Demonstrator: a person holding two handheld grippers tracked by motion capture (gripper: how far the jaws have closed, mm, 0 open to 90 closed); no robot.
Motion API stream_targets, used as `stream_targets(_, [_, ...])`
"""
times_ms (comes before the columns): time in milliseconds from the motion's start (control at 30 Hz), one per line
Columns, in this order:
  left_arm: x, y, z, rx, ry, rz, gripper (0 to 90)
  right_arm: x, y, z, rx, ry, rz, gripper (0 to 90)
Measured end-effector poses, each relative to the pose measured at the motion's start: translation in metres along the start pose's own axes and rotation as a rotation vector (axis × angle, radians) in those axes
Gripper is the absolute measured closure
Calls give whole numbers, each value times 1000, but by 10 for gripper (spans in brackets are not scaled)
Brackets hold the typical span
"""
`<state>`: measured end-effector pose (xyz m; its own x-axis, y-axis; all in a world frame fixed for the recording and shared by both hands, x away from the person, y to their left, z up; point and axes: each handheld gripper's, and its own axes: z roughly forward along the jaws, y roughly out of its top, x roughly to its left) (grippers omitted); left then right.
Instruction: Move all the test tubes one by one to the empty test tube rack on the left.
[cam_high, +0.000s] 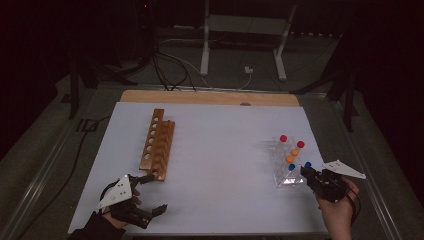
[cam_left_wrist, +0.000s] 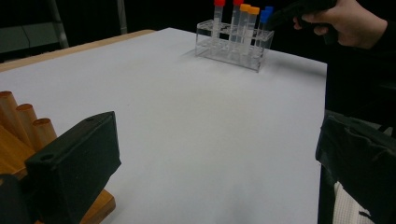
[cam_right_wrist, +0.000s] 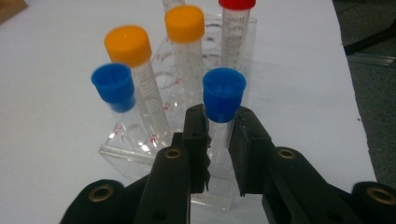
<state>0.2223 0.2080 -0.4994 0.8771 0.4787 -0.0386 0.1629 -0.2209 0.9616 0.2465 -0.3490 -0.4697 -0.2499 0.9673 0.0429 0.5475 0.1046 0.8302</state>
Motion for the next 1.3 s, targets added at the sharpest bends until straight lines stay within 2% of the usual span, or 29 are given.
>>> stream_targets(333, [0,0,0,4,3,3,5,3,9,-15,-36,0,-22,770])
stream_targets(667, [0,0,0,4,6,9,5,12,21,-36,-105,-31,-71,769])
stream_targets(767, [-1,0,0,4,5,8,5,15,25,-44,-121,-20,-72,769])
stream_targets(900, [-1,0,0,5,5,10,5,26,30,-55,-122,16,-97,769])
stream_targets(1033, [-3,2,-1,3,2,12,5,33,32,-58,-119,43,-108,769])
stream_targets(1067, [-3,2,-1,5,4,8,5,39,33,-58,-117,75,-119,769])
stream_targets(1233, [-4,4,-2,1,2,-10,5,53,34,-54,-111,119,-146,769])
stream_targets(1300, [-5,5,-2,-1,-2,-14,5,64,33,-46,-101,159,-162,769])
